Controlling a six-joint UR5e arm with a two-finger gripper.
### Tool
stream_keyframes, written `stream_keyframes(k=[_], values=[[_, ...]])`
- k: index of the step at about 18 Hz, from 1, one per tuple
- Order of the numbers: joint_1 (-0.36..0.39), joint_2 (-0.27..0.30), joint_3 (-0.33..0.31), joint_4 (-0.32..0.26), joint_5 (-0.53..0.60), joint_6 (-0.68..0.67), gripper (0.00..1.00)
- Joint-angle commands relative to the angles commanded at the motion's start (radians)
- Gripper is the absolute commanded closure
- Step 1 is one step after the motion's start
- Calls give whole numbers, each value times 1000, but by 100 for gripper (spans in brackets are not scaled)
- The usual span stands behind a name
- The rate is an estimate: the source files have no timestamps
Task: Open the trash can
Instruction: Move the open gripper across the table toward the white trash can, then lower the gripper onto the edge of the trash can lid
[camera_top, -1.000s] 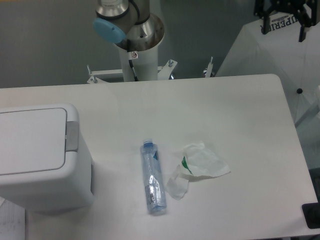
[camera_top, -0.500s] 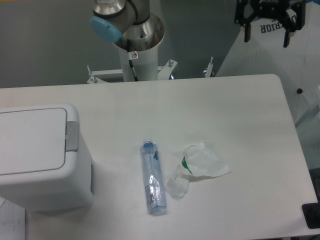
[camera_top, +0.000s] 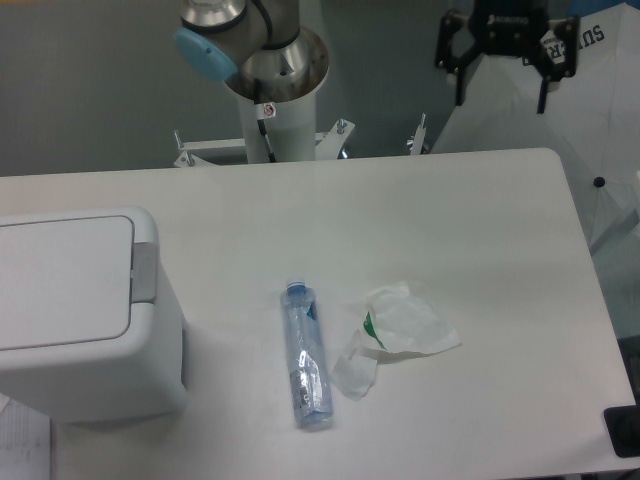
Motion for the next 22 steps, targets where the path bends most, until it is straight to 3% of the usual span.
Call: stream_keyframes(k=[6,10,15,17,22], values=[[-156,-18,0,6,0,-247,0],[-276,-72,-2,147,-6,-484,0],[-434,-179,2,394,-6,-854,0],[-463,-195,5,428,-20,-939,0],[-499,-201,-28,428,-107,-1037,0]])
